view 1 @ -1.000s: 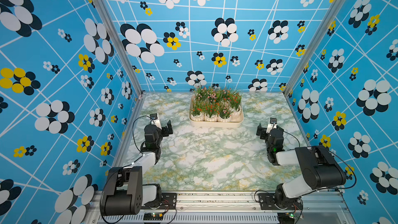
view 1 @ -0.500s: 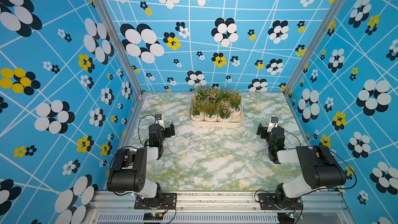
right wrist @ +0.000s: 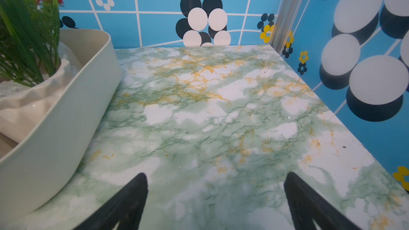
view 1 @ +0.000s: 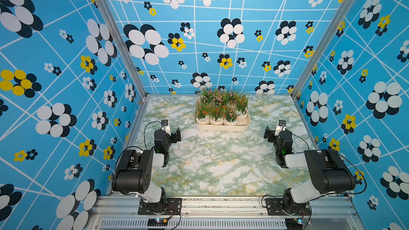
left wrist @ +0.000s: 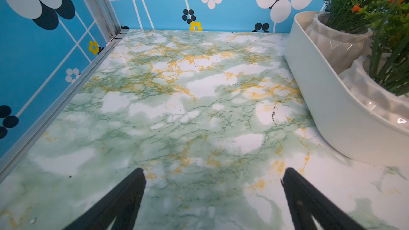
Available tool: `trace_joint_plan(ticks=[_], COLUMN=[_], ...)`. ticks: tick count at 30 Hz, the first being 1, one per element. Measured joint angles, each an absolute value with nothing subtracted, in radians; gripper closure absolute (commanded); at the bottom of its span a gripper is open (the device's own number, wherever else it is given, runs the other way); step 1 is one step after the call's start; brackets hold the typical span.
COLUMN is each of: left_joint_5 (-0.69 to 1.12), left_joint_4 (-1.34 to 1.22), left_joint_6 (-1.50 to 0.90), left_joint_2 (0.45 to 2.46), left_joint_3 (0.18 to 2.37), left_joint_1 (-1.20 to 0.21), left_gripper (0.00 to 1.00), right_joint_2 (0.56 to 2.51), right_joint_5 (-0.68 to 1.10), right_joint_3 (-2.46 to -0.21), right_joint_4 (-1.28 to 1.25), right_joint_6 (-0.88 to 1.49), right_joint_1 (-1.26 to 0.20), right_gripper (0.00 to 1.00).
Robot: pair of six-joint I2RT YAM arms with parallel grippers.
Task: Put the potted gypsophila into the storage box
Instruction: Reset both arms
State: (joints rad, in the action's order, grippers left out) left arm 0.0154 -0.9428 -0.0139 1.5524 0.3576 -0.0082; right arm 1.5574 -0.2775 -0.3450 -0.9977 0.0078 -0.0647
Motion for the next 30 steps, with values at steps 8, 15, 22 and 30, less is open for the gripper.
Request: trace_joint_plan(ticks=[8, 15, 22, 30], left_joint_5=[0.019, 0.030, 0.030, 0.030], left_joint_4=[-0.943, -0.943, -0.943, -0.943], left_joint_6=[-0.006, -0.006, -0.006, -0.006], left_joint_2=[1.552, 1.552, 1.552, 1.552], left_joint_3=[0.358, 0.359, 0.359, 0.359], left_joint_1=[-0.009, -0.009, -0.009, -0.009], left_gripper=[0.01, 0.01, 0.01, 0.00], right_joint_2=[1.557, 1.557, 1.557, 1.557], right_joint_5=[-0.278, -0.278, -0.278, -0.278], right_joint_3=[-0.345, -0.345, -0.345, -0.345], right_joint_4=[-0.998, -0.998, -0.998, -0.998], right_joint_6=[0.008, 0.008, 0.008, 0.008], right_joint_1=[-0.065, -0.065, -0.065, -0.065], right_gripper=[0.01, 0.01, 0.01, 0.01])
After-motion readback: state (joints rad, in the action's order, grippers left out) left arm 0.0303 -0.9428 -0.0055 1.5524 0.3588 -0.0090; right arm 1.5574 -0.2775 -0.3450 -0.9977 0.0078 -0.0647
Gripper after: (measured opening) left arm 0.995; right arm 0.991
